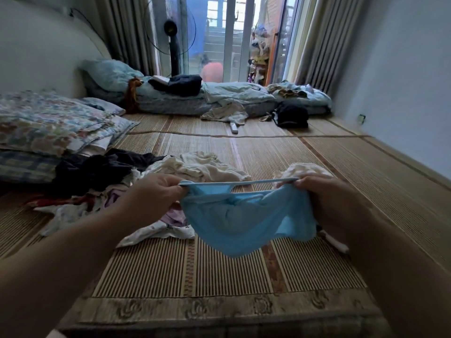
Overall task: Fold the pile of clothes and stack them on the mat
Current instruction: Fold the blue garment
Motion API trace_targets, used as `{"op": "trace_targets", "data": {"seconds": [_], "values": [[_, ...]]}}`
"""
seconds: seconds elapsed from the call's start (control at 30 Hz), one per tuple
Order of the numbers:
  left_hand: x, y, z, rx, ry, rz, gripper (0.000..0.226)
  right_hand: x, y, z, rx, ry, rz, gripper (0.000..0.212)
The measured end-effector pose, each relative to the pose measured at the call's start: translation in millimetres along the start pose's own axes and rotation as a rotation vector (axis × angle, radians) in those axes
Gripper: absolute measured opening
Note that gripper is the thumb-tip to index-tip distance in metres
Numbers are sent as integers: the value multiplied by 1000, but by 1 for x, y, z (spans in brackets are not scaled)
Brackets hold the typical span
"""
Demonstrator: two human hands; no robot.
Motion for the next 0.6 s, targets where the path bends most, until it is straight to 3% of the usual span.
{"op": "trace_targets", "data": {"seconds": [0.1, 0.17, 0.23, 0.4, 0.47, 0.6], "values": [[7, -3, -4, -6, -51, -139, 41, -3, -3, -2, -88, -89, -7, 17], [16, -10, -6, -34, -88, -193, 28, -1, -2, -2, -117, -132, 125, 35], [26, -16, -6, -48, -111, -202, 24, -4, -2, 1, -98, -130, 192, 29], [43, -25, -5, -25, -165, -333, 30, -18, -1, 4, -16, -107, -95, 15], [42, -25, -7, -12, -202, -462, 21, -23, 8, 0, 75, -117, -214, 20], [37, -17, -11, 25, -204, -615, 30, -42, 7, 1, 71, -69, -271, 24]]}}
Point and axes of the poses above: each hand's wrist, its own z-axis away from the middle knuckle, its own y-axis out of the back of the hand, x = y × z, the point moved 9 cm from there along -z, towards the middle knuckle, and after that the axes turned 10 degrees about x, right-handed, at the moved point
